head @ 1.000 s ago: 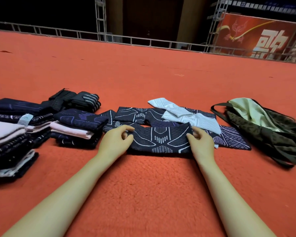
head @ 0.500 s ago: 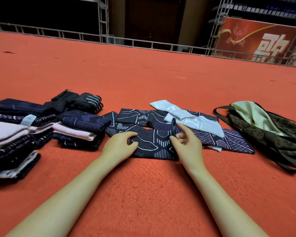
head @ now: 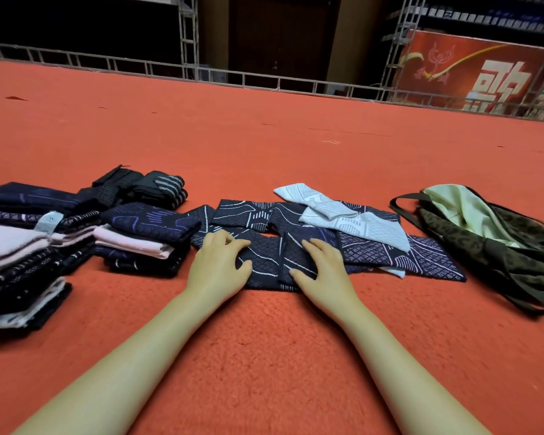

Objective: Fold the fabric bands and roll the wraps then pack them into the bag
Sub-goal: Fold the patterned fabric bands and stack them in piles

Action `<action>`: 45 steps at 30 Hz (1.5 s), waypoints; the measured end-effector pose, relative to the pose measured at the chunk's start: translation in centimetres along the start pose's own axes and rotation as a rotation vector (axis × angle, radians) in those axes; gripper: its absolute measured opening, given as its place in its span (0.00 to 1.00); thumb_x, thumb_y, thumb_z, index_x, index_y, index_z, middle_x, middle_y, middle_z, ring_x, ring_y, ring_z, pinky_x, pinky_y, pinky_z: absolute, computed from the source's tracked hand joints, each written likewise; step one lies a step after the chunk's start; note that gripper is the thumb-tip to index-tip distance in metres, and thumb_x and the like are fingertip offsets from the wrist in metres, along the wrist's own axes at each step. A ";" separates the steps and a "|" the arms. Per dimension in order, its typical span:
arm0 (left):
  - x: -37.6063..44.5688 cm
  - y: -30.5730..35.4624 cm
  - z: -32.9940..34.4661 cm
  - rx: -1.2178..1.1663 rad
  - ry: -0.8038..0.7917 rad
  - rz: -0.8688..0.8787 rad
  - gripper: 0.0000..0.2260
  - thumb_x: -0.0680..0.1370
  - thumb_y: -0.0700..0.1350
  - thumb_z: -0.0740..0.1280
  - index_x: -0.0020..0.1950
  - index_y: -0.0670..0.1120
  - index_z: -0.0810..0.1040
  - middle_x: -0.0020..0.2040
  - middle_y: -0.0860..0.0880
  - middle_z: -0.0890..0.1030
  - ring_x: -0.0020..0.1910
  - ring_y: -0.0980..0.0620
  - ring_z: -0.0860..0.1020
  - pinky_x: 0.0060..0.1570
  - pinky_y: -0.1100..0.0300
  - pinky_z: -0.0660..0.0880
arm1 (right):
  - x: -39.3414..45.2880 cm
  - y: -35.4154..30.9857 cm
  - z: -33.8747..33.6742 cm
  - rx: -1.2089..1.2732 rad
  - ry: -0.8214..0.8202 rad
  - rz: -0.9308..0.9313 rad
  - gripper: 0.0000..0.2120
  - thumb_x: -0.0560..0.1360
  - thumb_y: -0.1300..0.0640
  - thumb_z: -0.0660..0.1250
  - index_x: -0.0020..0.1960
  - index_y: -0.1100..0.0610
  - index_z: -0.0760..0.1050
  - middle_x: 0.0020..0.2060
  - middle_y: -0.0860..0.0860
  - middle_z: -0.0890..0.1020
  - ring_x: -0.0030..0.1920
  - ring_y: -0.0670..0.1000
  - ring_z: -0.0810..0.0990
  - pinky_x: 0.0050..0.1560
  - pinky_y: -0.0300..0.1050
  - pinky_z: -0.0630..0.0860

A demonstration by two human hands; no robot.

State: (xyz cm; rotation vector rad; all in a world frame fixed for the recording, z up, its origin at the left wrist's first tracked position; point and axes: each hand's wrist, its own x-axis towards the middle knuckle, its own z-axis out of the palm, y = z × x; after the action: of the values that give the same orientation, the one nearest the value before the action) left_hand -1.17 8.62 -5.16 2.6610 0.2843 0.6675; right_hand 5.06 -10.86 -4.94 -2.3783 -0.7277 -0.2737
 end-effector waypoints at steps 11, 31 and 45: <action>0.1 2.8 2.4 0.043 -0.099 0.256 0.21 0.79 0.56 0.56 0.70 0.53 0.69 0.66 0.54 0.72 0.66 0.53 0.67 0.64 0.54 0.64 | 0.3 -0.2 0.3 0.012 -0.052 0.009 0.17 0.81 0.58 0.56 0.67 0.60 0.72 0.70 0.56 0.67 0.72 0.53 0.60 0.70 0.38 0.50; 0.9 2.9 3.2 -0.247 0.048 0.301 0.22 0.71 0.60 0.61 0.61 0.52 0.78 0.55 0.56 0.75 0.57 0.55 0.69 0.57 0.55 0.71 | 0.6 -1.0 -0.8 0.852 0.207 0.279 0.22 0.73 0.68 0.65 0.65 0.54 0.71 0.38 0.49 0.79 0.30 0.40 0.75 0.33 0.32 0.71; 1.6 4.3 1.5 -1.045 -0.177 -0.136 0.13 0.83 0.47 0.50 0.57 0.59 0.72 0.39 0.50 0.81 0.39 0.58 0.78 0.45 0.66 0.74 | 0.0 -1.8 0.5 0.533 0.115 -0.001 0.19 0.74 0.68 0.64 0.53 0.45 0.79 0.48 0.47 0.78 0.49 0.39 0.75 0.45 0.29 0.69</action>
State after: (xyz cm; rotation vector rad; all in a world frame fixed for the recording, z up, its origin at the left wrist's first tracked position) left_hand 1.35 4.69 -3.95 1.6602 0.0323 0.3682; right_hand 4.08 -9.42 -4.43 -1.8419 -0.6514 -0.1862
